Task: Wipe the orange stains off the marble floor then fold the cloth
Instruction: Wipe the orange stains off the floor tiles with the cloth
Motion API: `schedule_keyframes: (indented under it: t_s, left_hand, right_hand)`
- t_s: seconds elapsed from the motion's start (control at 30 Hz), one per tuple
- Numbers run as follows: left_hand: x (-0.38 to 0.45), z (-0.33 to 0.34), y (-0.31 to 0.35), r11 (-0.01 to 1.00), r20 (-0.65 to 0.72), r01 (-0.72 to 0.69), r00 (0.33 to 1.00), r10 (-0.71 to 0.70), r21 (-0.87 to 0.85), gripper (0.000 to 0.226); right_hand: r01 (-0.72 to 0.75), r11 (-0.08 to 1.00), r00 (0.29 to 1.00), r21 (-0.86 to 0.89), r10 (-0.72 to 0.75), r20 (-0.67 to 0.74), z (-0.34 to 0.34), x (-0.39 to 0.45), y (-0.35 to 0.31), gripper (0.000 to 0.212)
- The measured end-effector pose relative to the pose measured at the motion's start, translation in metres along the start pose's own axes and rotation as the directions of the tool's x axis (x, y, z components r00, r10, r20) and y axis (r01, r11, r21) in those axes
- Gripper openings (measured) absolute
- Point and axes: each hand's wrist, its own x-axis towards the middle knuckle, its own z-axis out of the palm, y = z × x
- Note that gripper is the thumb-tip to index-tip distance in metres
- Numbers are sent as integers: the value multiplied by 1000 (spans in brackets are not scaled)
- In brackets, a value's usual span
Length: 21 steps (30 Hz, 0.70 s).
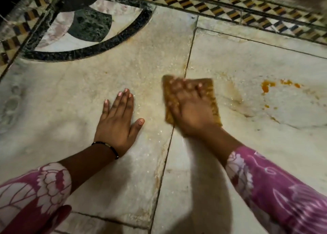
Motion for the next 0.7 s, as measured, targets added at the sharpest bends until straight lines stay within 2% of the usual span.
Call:
schedule_keyframes:
  t_s: [0.07, 0.17, 0.23, 0.3, 0.37, 0.43, 0.53, 0.6, 0.7]
  left_hand:
    - [1, -1, -1, 1000, -1, 6, 1000, -6, -5, 80]
    - [1, -1, 0, 1000, -3, 18, 1000, -18, -16, 77]
    - [2, 1, 2, 1000, -10, 28, 1000, -28, -12, 77]
    - [2, 1, 4, 1000, -14, 28, 1000, -28, 7, 78]
    - [2, 1, 4, 999, -21, 30, 999, -30, 20, 78]
    - [2, 1, 4, 999, -26, 23, 999, -22, 22, 78]
    - [2, 1, 1, 1000, -36, 9, 999, -9, 4, 77]
    - [1, 1, 1, 1000, -37, 2, 999, -2, 5, 76]
    - [1, 0, 0, 1000, -44, 5, 999, -5, 6, 76]
  right_hand:
    - [-142, 990, 990, 12, 143, -20, -9, 0, 38, 62]
    - [-310, 950, 949, -25, 308, -68, -14, -54, 74, 65]
    - [-392, 919, 919, -36, 389, -69, -7, -104, 66, 67]
    - [-434, 901, 900, -13, 433, -47, 7, -142, 30, 66]
    - [-367, 930, 930, 15, 367, -37, 21, -148, -14, 64]
    - [-208, 978, 978, 9, 208, -19, 29, -126, -48, 62]
    - [12, 1000, 1000, -10, -11, 20, 20, -61, -50, 59]
    - [-9, 1000, 1000, -11, 9, 27, 8, -18, -19, 58]
    - [-195, 980, 981, 43, 195, -15, -10, 7, 42, 59]
